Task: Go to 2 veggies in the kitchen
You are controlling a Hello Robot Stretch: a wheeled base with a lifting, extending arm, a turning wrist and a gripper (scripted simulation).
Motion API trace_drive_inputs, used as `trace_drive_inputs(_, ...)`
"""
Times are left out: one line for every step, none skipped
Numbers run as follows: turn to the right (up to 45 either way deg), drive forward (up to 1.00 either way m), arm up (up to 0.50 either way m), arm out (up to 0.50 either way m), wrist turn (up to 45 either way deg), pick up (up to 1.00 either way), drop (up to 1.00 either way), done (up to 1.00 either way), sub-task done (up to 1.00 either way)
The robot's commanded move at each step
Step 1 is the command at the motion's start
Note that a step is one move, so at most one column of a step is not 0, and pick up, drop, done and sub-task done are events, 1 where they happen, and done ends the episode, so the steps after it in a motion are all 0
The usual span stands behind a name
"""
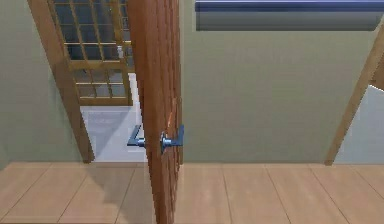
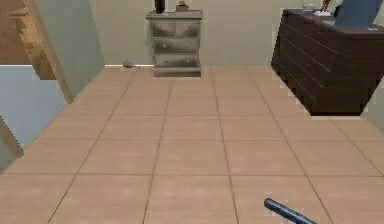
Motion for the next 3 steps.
trace_drive_inputs(-45.0, 0.0, 0.0, 0.0, 0.0, 0.0, 0.0, 0.0, 0.0)
trace_drive_inputs(-33.0, 0.0, 0.0, 0.0, 0.0, 0.0, 0.0, 0.0, 0.0)
trace_drive_inputs(0.0, 0.6, 0.0, 0.0, 0.0, 0.0, 0.0, 0.0, 0.0)
